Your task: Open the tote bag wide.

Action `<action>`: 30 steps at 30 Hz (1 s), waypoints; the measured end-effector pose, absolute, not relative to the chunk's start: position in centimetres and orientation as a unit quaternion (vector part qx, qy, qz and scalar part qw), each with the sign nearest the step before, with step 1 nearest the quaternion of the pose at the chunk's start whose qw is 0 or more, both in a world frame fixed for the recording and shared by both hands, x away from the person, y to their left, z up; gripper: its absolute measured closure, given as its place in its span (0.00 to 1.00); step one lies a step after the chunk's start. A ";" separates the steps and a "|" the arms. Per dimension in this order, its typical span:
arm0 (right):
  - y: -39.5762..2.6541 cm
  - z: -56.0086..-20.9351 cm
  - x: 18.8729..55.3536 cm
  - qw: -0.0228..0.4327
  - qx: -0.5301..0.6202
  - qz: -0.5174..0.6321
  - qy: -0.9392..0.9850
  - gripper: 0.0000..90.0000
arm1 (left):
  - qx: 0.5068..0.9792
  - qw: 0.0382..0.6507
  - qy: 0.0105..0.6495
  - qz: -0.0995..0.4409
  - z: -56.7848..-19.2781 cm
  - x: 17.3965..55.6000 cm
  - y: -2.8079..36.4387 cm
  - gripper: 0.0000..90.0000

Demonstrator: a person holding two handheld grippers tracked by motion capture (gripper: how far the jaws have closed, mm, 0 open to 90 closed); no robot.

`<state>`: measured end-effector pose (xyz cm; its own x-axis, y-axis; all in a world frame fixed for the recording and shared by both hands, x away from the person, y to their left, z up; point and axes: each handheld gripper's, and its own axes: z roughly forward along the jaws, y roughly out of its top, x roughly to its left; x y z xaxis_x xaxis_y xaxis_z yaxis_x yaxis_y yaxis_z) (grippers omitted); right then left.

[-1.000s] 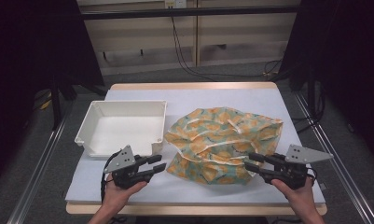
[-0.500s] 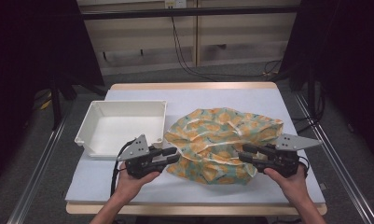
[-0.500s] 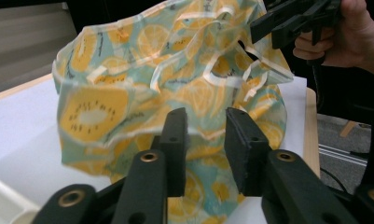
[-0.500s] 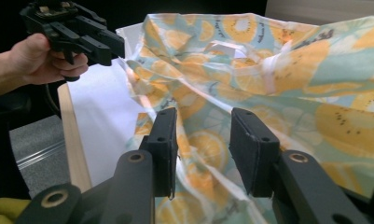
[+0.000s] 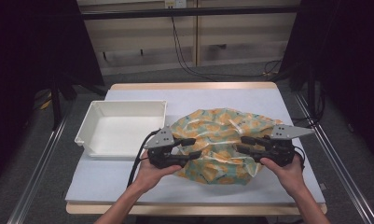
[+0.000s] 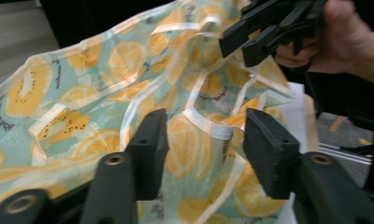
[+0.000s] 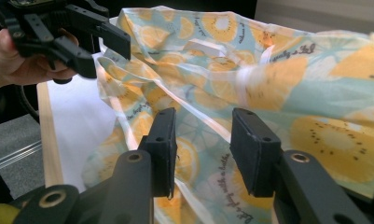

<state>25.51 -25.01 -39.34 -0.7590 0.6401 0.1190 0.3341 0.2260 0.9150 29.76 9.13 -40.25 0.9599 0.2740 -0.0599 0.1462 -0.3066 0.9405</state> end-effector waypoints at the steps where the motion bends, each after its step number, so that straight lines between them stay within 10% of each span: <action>1: -25.1 -39.4 25.7 0.144 0.318 0.534 0.770 0.67 | 0.810 0.571 0.123 0.052 -40.4 29.9 8.8 0.51; 11: -25.3 -39.7 26.6 0.141 0.326 0.536 0.766 0.67 | 0.828 0.542 0.127 0.067 -41.9 30.5 7.0 0.54; 17: -25.1 -39.9 26.9 0.140 0.323 0.542 0.763 0.66 | 0.829 0.540 0.130 0.062 -42.1 30.5 7.1 0.97; 30: -24.7 -39.8 27.9 0.139 0.329 0.534 0.767 0.52 | 0.832 0.547 0.089 0.038 -41.6 28.7 6.8 0.99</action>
